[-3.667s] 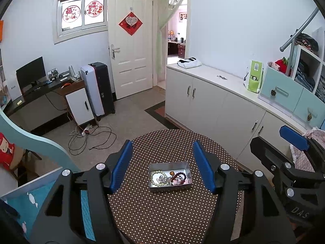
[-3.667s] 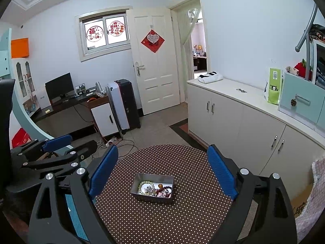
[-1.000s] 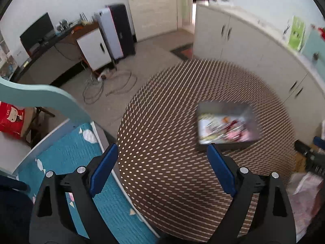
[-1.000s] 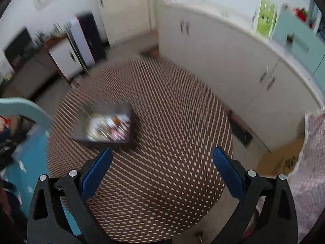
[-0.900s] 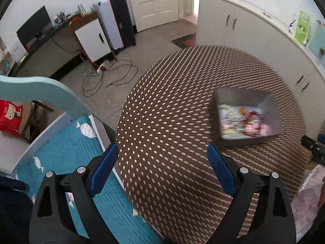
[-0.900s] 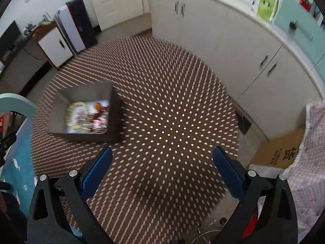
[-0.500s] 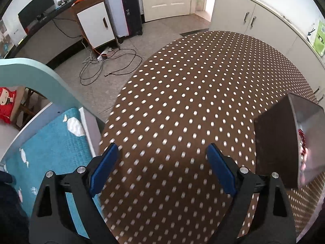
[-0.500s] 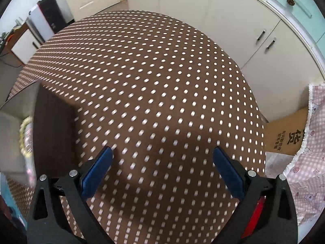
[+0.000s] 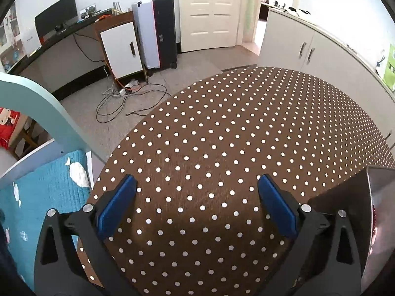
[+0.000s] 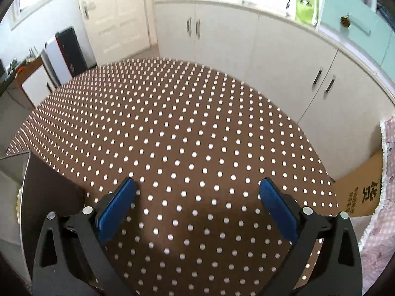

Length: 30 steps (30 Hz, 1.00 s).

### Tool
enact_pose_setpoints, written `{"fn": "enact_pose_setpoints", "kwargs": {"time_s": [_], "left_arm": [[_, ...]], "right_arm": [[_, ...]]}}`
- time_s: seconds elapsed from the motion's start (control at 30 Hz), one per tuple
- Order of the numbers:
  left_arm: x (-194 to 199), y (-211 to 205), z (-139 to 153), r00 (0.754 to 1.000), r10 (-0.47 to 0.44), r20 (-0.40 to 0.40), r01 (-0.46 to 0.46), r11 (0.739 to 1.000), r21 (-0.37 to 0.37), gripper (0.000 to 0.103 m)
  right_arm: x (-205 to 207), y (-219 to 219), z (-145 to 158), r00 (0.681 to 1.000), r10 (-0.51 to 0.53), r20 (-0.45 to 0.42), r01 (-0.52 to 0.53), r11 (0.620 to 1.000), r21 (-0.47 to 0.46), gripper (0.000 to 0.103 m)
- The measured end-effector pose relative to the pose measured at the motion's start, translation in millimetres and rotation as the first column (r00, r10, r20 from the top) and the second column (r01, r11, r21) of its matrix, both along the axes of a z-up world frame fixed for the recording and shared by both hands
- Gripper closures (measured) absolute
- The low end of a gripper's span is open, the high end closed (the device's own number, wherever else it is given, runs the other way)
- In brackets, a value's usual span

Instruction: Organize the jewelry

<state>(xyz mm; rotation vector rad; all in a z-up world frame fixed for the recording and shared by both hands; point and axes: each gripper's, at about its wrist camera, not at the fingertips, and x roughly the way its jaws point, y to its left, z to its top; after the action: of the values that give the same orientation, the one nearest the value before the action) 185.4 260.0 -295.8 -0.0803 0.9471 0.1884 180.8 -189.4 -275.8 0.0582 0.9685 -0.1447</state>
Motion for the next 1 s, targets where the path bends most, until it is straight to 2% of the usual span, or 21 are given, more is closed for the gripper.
{"fn": "enact_pose_setpoints", "kwargs": {"time_s": [0.37,1.0], "left_arm": [[-2.2,-1.3,2.7,1.0,-0.007,0.001,0.007,1.0,-0.002,0.005],[-2.3,-2.5,2.8,1.0,-0.007,0.001,0.007,1.0,-0.002,0.005]], "right_arm": [[-13.8,2.1,-1.9,1.0,-0.015,0.002,0.015,1.0,0.004,0.006],[-11.7,2.5,-8.0,1.0,-0.015,0.002,0.015,1.0,0.003,0.006]]}}
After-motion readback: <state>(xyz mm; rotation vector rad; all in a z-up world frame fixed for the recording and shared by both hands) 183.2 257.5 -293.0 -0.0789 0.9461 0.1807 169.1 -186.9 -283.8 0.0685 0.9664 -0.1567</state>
